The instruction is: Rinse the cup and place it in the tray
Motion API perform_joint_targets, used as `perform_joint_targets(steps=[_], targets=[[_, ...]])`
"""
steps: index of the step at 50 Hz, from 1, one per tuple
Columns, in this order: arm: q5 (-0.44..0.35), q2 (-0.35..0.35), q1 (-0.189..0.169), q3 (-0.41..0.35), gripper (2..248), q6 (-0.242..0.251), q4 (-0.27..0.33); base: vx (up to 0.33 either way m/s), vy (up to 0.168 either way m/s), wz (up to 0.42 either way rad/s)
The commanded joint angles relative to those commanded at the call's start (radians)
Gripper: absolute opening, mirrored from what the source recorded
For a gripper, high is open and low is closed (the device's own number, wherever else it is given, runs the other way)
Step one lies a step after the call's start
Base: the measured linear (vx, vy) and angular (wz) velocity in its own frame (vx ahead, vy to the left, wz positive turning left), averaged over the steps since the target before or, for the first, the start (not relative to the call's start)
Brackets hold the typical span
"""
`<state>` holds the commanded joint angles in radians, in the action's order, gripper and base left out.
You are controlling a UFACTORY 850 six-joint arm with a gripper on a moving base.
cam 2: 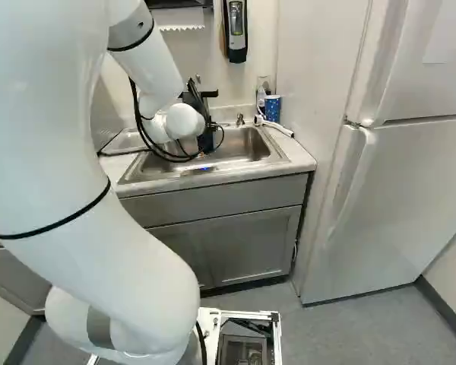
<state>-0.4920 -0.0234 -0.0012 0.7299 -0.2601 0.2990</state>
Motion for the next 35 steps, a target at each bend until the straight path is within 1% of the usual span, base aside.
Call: perform_joint_targets(steps=[35], targets=[[0.0,0.0,0.0,0.0,121,0.0,0.0,0.0,0.0,0.0]])
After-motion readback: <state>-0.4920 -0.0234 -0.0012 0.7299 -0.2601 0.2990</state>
